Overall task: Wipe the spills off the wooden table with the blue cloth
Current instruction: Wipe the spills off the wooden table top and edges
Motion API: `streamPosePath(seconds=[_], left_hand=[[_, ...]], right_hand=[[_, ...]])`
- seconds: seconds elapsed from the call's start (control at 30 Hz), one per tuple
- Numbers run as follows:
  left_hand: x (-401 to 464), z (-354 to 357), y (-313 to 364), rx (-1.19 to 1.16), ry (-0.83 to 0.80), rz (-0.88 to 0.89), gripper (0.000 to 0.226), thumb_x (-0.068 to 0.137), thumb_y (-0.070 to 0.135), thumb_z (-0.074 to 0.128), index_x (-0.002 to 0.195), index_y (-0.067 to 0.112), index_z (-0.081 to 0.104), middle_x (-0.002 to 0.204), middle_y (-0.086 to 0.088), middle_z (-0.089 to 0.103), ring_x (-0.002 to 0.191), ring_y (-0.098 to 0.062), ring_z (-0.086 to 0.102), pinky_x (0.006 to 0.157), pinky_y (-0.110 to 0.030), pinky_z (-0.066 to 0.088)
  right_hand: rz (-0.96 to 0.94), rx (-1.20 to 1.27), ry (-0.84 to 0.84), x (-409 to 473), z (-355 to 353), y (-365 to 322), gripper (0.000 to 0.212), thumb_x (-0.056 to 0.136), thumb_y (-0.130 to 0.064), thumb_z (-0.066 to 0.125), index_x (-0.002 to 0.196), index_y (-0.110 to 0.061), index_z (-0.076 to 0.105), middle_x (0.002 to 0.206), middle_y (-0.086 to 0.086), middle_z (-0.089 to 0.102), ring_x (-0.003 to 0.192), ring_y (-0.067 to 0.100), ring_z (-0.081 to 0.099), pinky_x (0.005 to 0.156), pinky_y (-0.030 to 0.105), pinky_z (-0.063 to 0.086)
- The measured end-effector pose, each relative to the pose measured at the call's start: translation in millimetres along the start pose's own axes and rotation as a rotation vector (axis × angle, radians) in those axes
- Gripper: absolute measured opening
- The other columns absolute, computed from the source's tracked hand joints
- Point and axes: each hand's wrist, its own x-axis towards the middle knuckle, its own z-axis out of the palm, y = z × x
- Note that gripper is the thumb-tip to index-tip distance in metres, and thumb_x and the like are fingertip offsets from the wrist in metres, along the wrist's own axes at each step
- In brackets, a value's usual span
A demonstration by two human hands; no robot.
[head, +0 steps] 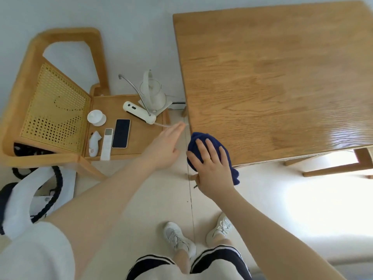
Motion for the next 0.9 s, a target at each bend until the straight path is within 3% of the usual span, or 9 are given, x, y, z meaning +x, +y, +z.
streamPosePath(seconds=[0.1, 0.27, 0.43, 0.53, 0.67, 0.73, 0.9], left_hand=[[3.3, -12.0, -3.7, 0.011, 0.017, 0.044, 0.068, 0.088, 0.004, 0.047, 0.148, 0.019, 0.020, 0.157, 0.006, 0.010, 0.143, -0.012, 0.013, 0.114, -0.029, 0.020], [27.6, -41.2, -14.1, 0.016, 0.094, 0.035, 0.065, 0.089, 0.004, 0.045, 0.148, 0.020, 0.021, 0.156, 0.007, 0.013, 0.142, -0.009, 0.015, 0.108, -0.020, 0.017], [70.3, -72.7, -31.4, 0.026, 0.107, 0.011, 0.063, 0.092, 0.008, 0.044, 0.148, 0.021, 0.020, 0.156, 0.007, 0.014, 0.141, -0.011, 0.016, 0.105, -0.017, 0.013], [92.4, -96.2, -46.4, -0.007, 0.111, -0.020, 0.055, 0.095, 0.013, 0.043, 0.146, 0.022, 0.025, 0.155, 0.008, 0.017, 0.139, -0.009, 0.021, 0.103, -0.016, 0.017], [134.5, -125.9, -71.8, -0.020, 0.131, -0.040, 0.048, 0.094, 0.015, 0.044, 0.141, 0.023, 0.036, 0.153, 0.011, 0.021, 0.124, -0.015, 0.045, 0.092, -0.019, 0.036], [161.9, -136.1, -83.0, -0.040, 0.128, -0.057, 0.047, 0.094, 0.015, 0.044, 0.140, 0.023, 0.038, 0.152, 0.012, 0.022, 0.117, -0.016, 0.050, 0.086, -0.021, 0.039], [239.4, -165.6, -104.8, -0.091, 0.061, -0.006, 0.051, 0.091, 0.004, 0.040, 0.140, 0.020, 0.038, 0.153, 0.009, 0.021, 0.129, -0.013, 0.041, 0.105, -0.033, 0.037]], right_hand=[[-0.037, -0.028, 0.012, -2.7, -5.4, 6.2, 0.070, 0.061, -0.020, 0.073, 0.126, -0.028, 0.051, 0.140, 0.010, 0.046, 0.130, 0.032, 0.039, 0.101, 0.054, 0.034], [-0.009, 0.002, -0.058, 30.7, -17.6, 12.5, 0.074, 0.062, -0.043, 0.074, 0.129, -0.027, 0.048, 0.139, 0.010, 0.047, 0.128, 0.032, 0.043, 0.097, 0.053, 0.039], [0.088, 0.048, -0.052, 120.6, -22.9, 15.6, 0.070, 0.062, -0.029, 0.076, 0.127, -0.023, 0.053, 0.138, 0.014, 0.047, 0.128, 0.036, 0.042, 0.098, 0.056, 0.037], [0.140, 0.051, -0.049, 179.5, -25.6, 19.9, 0.067, 0.074, -0.023, 0.069, 0.136, -0.023, 0.044, 0.147, 0.014, 0.035, 0.136, 0.035, 0.028, 0.106, 0.055, 0.025], [0.163, 0.003, -0.071, 252.6, -28.8, 31.8, 0.063, 0.092, -0.023, 0.043, 0.147, -0.026, 0.012, 0.156, 0.010, 0.000, 0.142, 0.030, -0.006, 0.113, 0.049, 0.002], [0.184, 0.006, -0.062, 282.9, -31.2, 36.5, 0.062, 0.093, -0.022, 0.038, 0.147, -0.027, 0.007, 0.156, 0.009, -0.006, 0.142, 0.029, -0.011, 0.113, 0.049, -0.001], [0.230, -0.029, -0.035, 362.1, -34.2, 46.7, 0.059, 0.093, -0.019, 0.038, 0.145, -0.027, 0.011, 0.156, 0.008, -0.004, 0.142, 0.029, -0.010, 0.113, 0.049, 0.001]])
